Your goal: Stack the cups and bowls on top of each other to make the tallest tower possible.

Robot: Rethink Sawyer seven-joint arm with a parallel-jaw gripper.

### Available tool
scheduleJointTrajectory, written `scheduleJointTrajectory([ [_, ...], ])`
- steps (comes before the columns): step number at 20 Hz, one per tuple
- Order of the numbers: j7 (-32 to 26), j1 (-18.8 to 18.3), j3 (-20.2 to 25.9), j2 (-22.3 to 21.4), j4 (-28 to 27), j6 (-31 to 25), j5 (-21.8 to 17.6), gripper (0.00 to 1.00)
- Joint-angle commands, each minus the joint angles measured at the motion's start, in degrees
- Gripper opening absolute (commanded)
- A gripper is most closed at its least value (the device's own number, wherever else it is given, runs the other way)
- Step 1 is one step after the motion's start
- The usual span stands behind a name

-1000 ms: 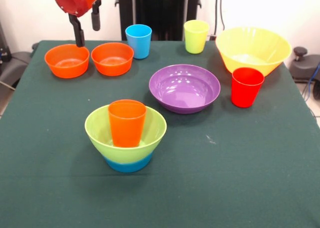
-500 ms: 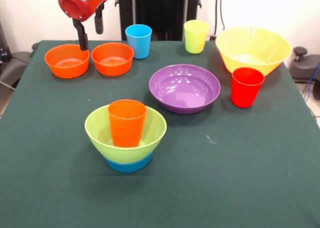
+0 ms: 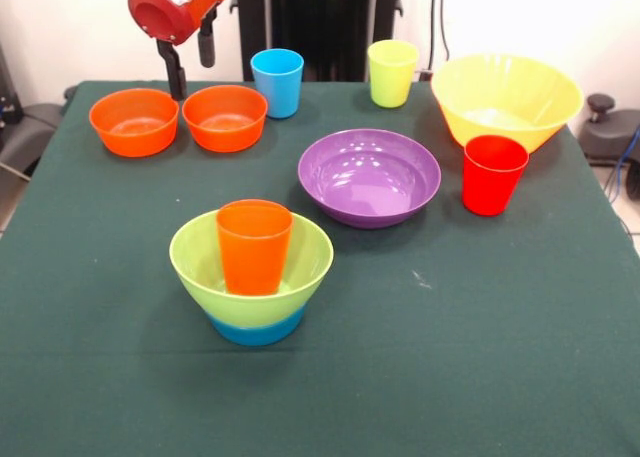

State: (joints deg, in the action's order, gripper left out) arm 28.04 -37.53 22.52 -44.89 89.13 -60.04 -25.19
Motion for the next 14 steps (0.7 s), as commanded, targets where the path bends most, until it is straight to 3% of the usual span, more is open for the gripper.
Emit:
scheduleJointTrajectory([
  [1,1.7,-0.3,2.0,3.3,4.3,3.4,-1.4,1.00],
  [14,1.4,-0.6,2.1,3.0,4.6,3.4,-1.7,1.00],
])
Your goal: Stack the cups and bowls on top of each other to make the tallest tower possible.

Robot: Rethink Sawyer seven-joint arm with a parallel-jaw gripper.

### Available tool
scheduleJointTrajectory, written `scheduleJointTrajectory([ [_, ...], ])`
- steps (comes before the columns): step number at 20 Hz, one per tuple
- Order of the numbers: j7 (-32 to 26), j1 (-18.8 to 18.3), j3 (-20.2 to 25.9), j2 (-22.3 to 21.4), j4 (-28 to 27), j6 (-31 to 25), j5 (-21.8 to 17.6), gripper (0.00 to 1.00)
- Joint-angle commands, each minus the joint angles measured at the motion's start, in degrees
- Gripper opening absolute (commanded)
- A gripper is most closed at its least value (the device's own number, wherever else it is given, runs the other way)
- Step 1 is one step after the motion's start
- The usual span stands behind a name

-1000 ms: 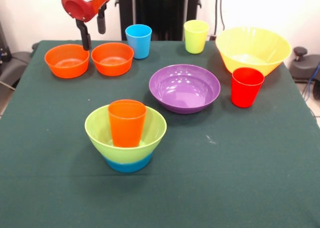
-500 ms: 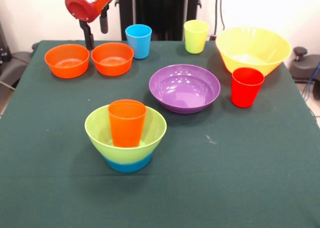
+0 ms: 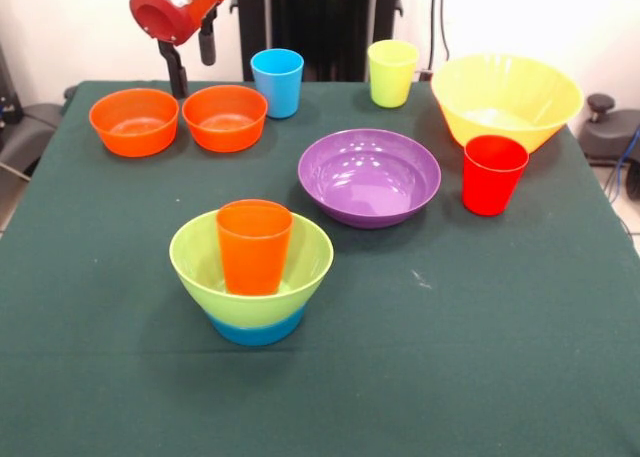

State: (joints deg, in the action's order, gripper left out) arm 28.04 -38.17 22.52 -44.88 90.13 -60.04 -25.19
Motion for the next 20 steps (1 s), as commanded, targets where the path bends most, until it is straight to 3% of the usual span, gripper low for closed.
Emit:
scheduleJointTrajectory([
  [1,1.5,0.1,2.1,3.0,3.7,3.5,-1.7,1.00],
  [20,-0.3,-1.0,1.0,3.2,4.5,2.2,-4.0,1.00],
])
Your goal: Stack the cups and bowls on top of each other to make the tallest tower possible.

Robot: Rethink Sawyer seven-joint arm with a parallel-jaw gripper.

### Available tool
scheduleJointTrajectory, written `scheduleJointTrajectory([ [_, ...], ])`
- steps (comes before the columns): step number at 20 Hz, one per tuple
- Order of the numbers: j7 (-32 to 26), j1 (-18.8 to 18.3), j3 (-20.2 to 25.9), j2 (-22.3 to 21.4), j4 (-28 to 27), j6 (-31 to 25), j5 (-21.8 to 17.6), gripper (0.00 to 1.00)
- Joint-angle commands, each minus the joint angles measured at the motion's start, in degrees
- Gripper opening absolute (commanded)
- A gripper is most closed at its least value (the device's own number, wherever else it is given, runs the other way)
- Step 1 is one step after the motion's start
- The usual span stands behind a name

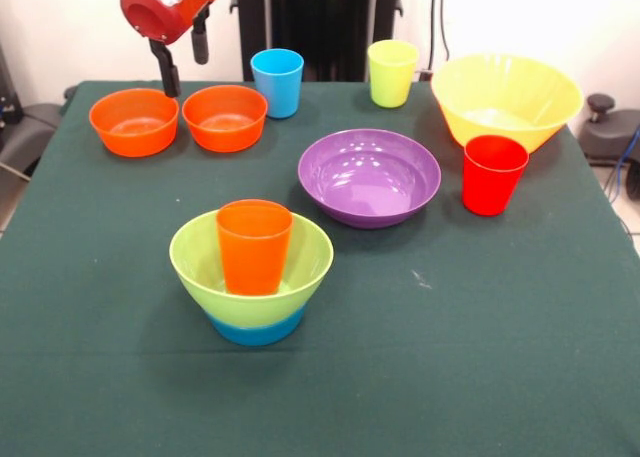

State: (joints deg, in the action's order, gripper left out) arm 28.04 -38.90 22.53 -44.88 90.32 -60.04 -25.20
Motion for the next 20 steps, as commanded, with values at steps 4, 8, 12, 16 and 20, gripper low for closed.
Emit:
scheduleJointTrajectory([
  [4,2.9,-0.1,0.4,3.8,5.5,3.7,-2.8,1.00],
  [8,5.1,0.2,0.6,4.0,6.0,4.1,-1.2,1.00],
  [12,7.6,-0.1,1.0,3.3,8.1,7.4,0.5,1.00],
  [16,9.4,0.1,0.9,2.4,10.5,9.8,1.6,1.00],
  [20,11.2,1.4,0.1,0.8,12.2,10.8,2.5,1.00],
])
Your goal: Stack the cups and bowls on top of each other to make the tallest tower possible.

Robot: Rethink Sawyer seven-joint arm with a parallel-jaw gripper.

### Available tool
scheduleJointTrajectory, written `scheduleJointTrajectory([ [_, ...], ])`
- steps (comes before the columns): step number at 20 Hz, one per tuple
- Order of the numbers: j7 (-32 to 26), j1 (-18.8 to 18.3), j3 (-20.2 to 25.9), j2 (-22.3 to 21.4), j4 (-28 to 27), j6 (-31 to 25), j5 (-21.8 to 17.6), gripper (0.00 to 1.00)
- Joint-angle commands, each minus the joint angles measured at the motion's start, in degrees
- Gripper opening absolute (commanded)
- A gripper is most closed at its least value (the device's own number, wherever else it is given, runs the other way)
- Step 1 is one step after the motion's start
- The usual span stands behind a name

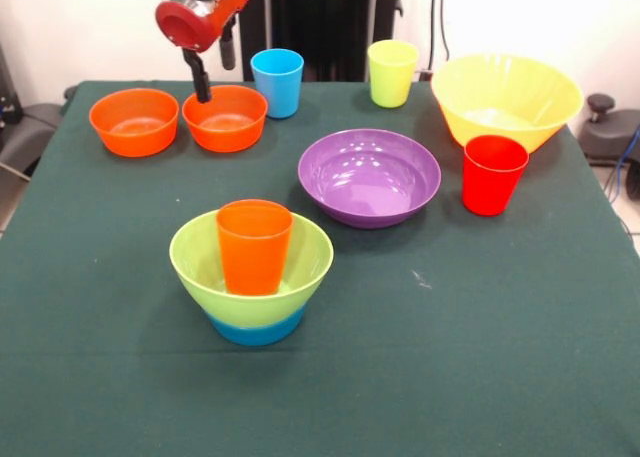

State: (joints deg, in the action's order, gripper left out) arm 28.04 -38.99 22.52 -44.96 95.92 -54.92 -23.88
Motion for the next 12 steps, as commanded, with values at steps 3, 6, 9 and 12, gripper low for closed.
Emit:
scheduleJointTrajectory([
  [3,12.9,2.6,0.1,0.4,7.6,6.9,2.5,1.00],
  [6,13.7,2.5,0.2,-0.6,10.2,9.4,3.7,1.00],
  [9,15.1,3.2,-0.1,-1.3,12.2,11.9,4.7,1.00],
  [12,17.3,5.1,-1.3,-3.2,14.4,13.2,5.4,1.00],
])
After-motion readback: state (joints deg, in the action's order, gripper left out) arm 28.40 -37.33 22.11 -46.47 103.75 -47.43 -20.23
